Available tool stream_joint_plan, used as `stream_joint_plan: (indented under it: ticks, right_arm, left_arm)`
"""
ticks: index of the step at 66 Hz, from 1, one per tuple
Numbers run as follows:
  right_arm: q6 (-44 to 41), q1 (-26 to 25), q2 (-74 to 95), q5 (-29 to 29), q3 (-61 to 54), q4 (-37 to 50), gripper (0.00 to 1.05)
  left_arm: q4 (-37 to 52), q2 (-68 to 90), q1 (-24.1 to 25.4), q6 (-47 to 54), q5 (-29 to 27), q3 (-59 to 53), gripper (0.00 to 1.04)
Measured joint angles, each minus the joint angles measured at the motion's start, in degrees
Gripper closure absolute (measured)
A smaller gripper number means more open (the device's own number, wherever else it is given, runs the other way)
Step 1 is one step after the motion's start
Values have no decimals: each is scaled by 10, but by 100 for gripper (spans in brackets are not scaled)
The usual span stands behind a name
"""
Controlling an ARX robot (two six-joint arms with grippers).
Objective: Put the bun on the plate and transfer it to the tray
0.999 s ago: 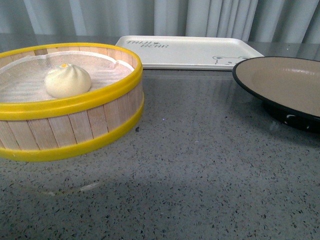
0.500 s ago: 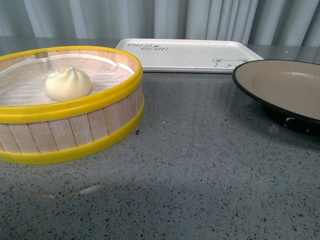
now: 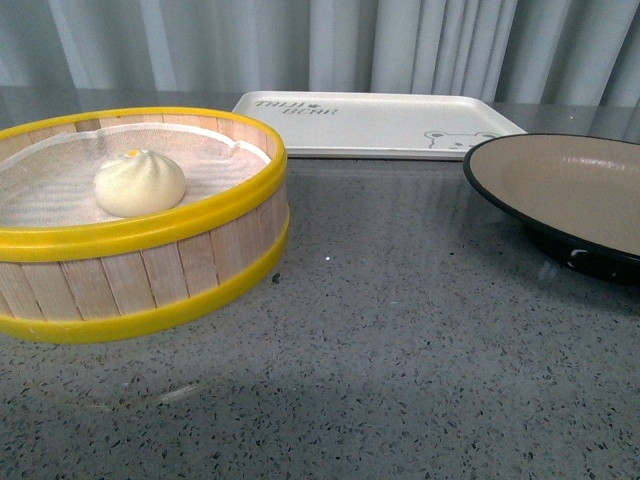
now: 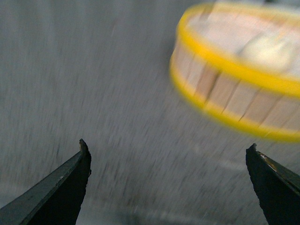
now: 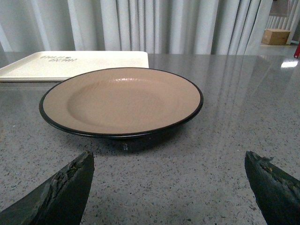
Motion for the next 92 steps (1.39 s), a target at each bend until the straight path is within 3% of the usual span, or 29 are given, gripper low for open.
stream_joint_plan:
  ticks: [6,14,20,28,36,53,81,92]
  right_arm:
    - [0,0,0,0,0,0,9]
    - [0,0,0,0,0,0,9]
    - [0,0,0,0,0,0,9]
    - [0,0,0,0,0,0,9]
    - [0,0,0,0,0,0,9]
    - [0,0,0,0,0,0,9]
    - [0,0,0,0,0,0,9]
    - [0,0,0,0,0,0,9]
  left_arm:
    - [-16,37,34,-25,15,36,7]
    - [32,62,101,-33,49,101,7]
    - [79,109,109,-33,45,139,7]
    - [145,209,55,-24,14,183,7]
    - [212,363,-45,-4,-4,270,7]
    - [228,599,-158,7,9,402,7]
    - [165,721,-161,40,45,485,7]
    - [135,736,-155,73,35,504,7]
